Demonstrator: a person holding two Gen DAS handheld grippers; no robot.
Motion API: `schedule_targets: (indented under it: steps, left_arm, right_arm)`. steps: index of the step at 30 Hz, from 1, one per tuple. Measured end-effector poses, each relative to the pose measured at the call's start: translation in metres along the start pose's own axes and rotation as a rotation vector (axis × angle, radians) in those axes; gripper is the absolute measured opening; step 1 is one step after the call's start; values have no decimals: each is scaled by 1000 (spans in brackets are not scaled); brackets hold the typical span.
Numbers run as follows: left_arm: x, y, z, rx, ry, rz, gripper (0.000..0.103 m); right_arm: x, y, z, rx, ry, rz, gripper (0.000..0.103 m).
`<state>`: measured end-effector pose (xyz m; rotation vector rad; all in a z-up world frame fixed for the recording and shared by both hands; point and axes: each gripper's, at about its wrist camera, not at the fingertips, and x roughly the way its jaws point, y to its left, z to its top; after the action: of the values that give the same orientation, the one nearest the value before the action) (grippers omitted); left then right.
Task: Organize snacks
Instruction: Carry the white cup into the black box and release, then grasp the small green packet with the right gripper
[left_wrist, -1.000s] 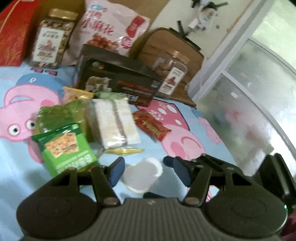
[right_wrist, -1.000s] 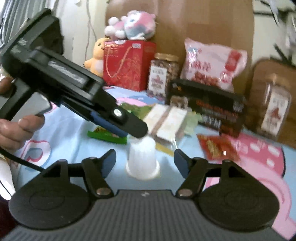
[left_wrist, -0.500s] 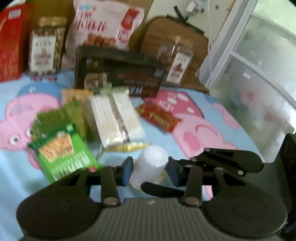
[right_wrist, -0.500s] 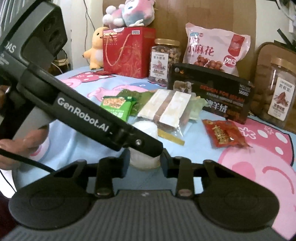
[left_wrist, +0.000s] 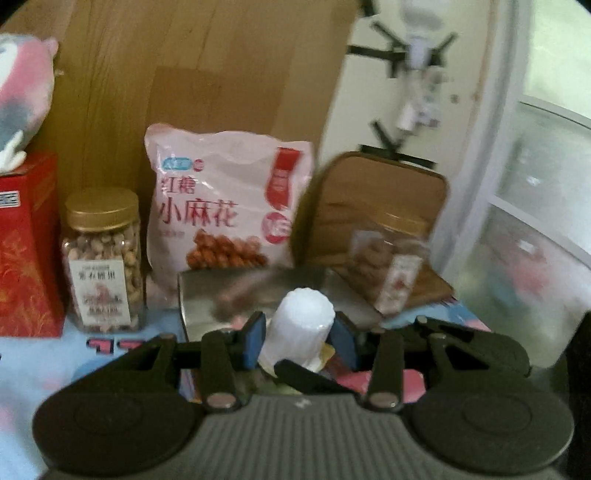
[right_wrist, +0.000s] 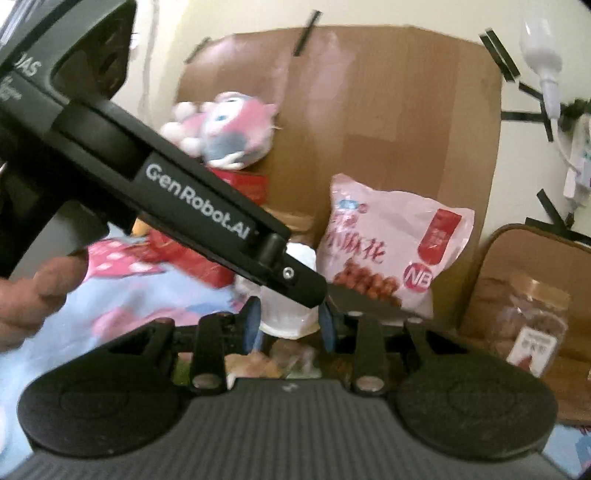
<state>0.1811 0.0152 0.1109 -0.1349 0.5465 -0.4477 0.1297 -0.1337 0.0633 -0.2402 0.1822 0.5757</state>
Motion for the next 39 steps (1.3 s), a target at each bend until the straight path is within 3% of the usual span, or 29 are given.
schedule_targets:
  steps: [8, 10, 16, 21, 26, 29, 34, 37, 39]
  left_arm:
    - [67, 32, 14, -68, 69, 74, 38]
    - [73, 34, 14, -60, 74, 99, 45]
    - [41, 46, 8, -124, 21, 67, 46]
    - [2, 60, -16, -165, 5, 56, 50]
    - [2, 75, -47, -187, 97, 120, 50]
    - [5, 86, -63, -263, 137, 91, 50]
    - [9, 79, -78, -276, 165, 80, 50]
    - [9, 72, -86, -265, 180, 87, 50]
    - [6, 67, -92, -256, 175, 97, 50]
  right_arm:
    - [85, -26, -9, 54, 96, -39, 36]
    - [91, -30, -11, 78, 107, -33, 37]
    - [70, -44, -13, 151, 60, -18, 38]
    - [29, -70, -27, 317, 51, 15, 38]
    - [16, -91, -51, 502, 162, -5, 37]
    - [20, -91, -62, 580, 239, 41, 37]
    - [42, -74, -66, 596, 332, 81, 39]
    - [52, -67, -73, 673, 378, 161, 41]
    - [51, -61, -71, 661, 379, 166, 42]
